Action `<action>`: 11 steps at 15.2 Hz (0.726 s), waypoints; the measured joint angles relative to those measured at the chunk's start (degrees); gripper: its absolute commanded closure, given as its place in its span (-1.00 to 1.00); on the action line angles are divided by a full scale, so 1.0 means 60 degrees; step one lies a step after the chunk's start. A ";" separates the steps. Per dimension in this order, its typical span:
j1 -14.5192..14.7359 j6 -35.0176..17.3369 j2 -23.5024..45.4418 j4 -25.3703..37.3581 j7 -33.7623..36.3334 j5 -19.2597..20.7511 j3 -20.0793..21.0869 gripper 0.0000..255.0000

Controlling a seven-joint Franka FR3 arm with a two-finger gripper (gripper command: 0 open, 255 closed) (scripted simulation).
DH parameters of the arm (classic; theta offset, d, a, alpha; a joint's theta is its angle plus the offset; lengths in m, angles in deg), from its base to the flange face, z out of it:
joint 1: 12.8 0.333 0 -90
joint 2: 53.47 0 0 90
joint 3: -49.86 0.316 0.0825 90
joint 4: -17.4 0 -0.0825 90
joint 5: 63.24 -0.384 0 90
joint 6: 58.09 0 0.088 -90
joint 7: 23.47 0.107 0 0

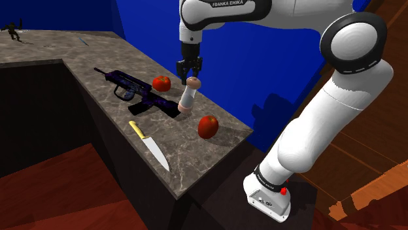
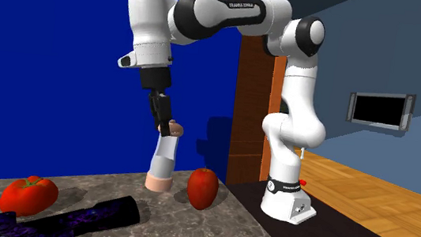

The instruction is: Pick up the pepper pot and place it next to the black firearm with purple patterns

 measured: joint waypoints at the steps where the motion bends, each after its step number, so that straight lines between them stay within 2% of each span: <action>1: 0.0008 -0.0107 0.0021 -0.0086 0.0018 -0.0002 0.0008 1.00; 11: 0.0015 -0.1361 0.0328 -0.1032 0.0048 0.0003 0.0016 1.00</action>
